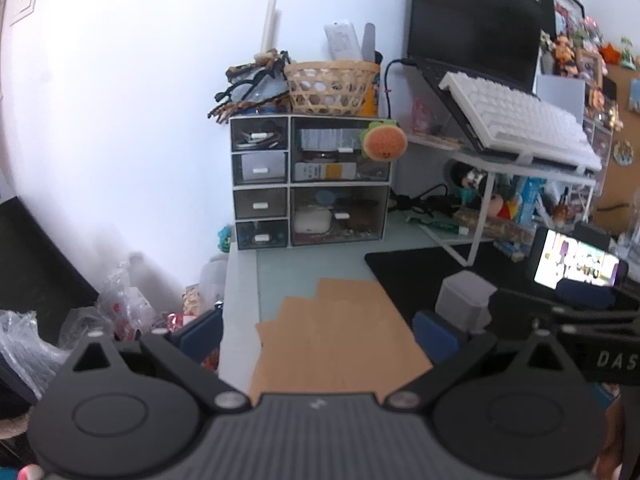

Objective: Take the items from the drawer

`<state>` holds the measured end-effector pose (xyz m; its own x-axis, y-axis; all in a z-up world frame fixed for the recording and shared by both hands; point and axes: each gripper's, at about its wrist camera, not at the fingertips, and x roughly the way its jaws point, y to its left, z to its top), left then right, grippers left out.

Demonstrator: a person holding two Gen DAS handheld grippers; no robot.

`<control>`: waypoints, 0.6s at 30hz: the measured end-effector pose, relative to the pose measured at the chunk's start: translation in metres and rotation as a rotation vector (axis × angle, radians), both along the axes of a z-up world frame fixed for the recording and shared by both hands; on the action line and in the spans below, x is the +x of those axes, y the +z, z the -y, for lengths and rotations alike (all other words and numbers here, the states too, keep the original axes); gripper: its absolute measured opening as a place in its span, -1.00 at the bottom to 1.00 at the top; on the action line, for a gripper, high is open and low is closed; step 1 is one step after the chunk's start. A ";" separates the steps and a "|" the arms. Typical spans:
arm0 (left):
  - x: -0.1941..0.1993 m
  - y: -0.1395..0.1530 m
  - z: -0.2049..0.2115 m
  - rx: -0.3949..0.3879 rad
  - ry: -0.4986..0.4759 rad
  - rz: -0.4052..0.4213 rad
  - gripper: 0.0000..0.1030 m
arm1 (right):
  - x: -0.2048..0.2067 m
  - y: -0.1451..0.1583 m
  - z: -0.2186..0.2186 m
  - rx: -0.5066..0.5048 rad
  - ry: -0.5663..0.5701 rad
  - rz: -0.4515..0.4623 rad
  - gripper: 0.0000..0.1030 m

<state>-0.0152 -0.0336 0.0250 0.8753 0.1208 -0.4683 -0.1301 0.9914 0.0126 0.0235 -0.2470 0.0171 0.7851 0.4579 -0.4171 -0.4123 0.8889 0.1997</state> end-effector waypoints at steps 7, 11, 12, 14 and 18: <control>0.000 -0.005 0.000 -0.004 0.010 -0.016 1.00 | -0.001 -0.004 0.000 0.007 0.001 -0.016 1.00; 0.000 -0.007 -0.001 0.000 0.011 -0.029 0.99 | 0.000 -0.007 -0.001 0.000 0.006 -0.030 1.00; 0.001 -0.008 -0.001 -0.003 0.011 -0.033 0.99 | 0.000 -0.007 -0.001 -0.004 0.006 -0.033 1.00; 0.002 -0.011 -0.002 -0.006 0.006 -0.044 0.99 | 0.000 -0.009 -0.003 -0.011 0.013 -0.036 1.00; 0.006 -0.018 -0.001 -0.010 0.002 -0.057 0.99 | -0.001 -0.012 -0.005 -0.023 0.033 -0.043 1.00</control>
<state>-0.0096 -0.0323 0.0074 0.8469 0.1177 -0.5185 -0.1317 0.9912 0.0099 0.0228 -0.2415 0.0054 0.7512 0.4726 -0.4608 -0.4326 0.8798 0.1971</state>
